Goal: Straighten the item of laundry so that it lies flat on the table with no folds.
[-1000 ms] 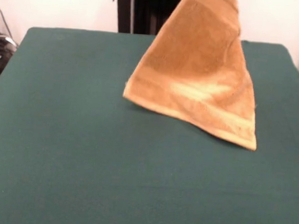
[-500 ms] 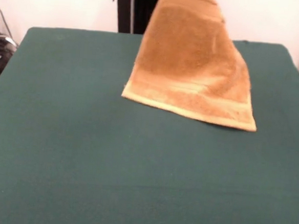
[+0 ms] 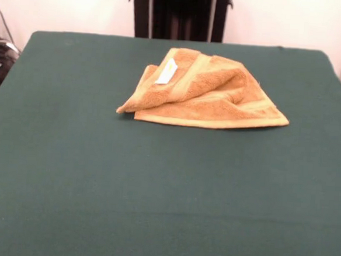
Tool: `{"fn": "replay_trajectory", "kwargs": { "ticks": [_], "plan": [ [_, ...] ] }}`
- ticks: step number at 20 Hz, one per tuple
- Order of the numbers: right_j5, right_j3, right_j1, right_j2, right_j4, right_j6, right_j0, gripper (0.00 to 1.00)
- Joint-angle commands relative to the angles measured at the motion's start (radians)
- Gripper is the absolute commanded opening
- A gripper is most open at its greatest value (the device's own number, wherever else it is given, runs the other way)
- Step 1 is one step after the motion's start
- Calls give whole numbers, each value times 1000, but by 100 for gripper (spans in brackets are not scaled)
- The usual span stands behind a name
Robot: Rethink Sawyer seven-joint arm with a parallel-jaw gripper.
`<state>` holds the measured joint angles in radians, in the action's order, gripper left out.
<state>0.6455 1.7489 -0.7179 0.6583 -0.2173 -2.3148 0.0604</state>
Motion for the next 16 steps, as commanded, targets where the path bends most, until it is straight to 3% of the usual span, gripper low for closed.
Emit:
{"fn": "replay_trajectory", "kwargs": {
  "ticks": [1,10,12,16],
  "plan": [
    [-79,130,7,-189,75,58,-32,100],
    [-133,84,1,-303,163,144,-139,100],
    [-106,71,4,-346,164,140,-166,100],
    [-182,31,60,-441,133,56,-190,100]
  ]
}}
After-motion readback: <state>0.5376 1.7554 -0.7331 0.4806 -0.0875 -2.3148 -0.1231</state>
